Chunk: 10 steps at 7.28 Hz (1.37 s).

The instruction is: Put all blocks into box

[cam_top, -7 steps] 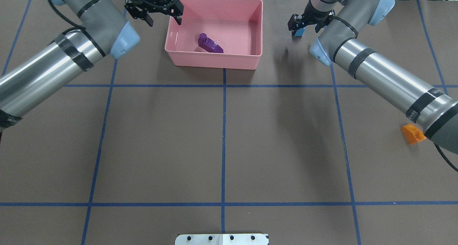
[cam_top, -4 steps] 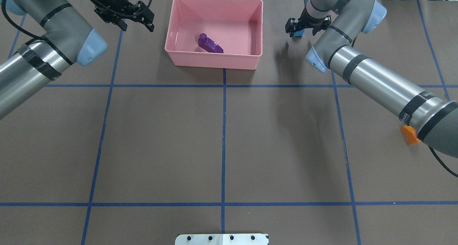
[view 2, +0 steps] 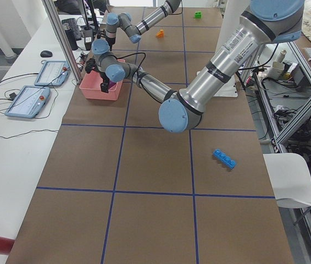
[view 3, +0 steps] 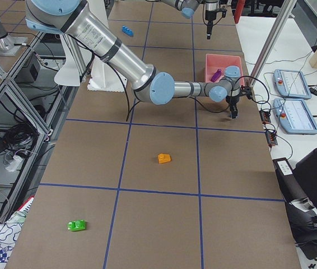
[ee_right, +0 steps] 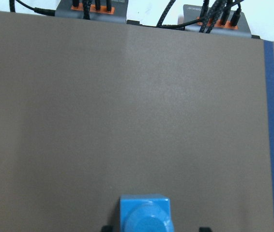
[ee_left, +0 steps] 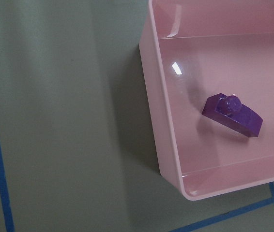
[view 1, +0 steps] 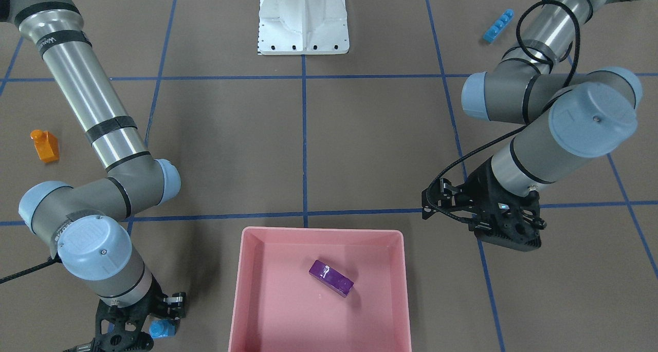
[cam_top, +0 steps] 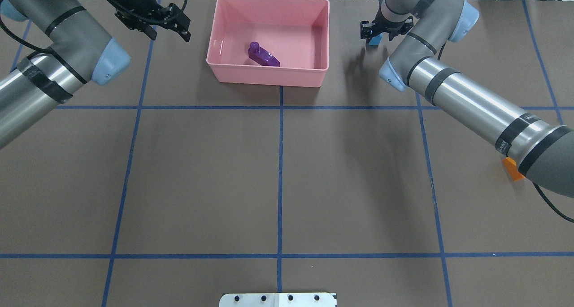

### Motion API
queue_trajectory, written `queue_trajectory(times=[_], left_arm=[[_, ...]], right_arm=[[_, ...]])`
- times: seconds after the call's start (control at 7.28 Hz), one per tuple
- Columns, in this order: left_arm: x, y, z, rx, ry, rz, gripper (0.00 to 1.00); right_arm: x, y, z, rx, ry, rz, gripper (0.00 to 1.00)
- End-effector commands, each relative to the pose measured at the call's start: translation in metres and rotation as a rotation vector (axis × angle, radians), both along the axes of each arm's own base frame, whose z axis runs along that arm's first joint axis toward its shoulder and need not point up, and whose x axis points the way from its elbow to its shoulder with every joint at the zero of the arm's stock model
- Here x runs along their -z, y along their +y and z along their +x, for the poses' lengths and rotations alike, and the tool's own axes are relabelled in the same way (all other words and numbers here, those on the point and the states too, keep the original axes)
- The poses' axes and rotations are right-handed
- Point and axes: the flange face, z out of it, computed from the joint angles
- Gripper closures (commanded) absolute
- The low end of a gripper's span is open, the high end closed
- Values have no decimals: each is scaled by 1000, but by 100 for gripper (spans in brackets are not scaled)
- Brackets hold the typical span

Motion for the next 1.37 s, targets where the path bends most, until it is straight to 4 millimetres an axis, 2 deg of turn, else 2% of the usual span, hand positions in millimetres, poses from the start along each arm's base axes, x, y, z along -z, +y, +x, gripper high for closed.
queue_trajectory(times=[0.0,0.14,0.27,0.41,0.55,0.69,0.82,1.24], left_arm=[[0,1,1,-1,0,0,0],[0,1,1,-1,0,0,0],[-1,1,1,-2,1,-2,0],[-1,1,1,-2,1,0,0],[-2,4,-1,-9,8,-3,0],[-13,16,-20,-7,19,4,1],[-29,26,-52,-1,16,37,1],[-119,78,-151,-56,-9,132,1]], right_arm=[[10,-2,-3,-2,0,15,59],[12,-1,-5,-1,-2,18,91],[12,-1,-5,1,0,20,100],[13,-3,-2,-9,11,31,100],[23,-6,2,-15,1,47,100],[49,-8,10,-22,-28,74,100],[71,-8,20,-16,-53,71,100],[186,25,48,7,-49,-17,100]])
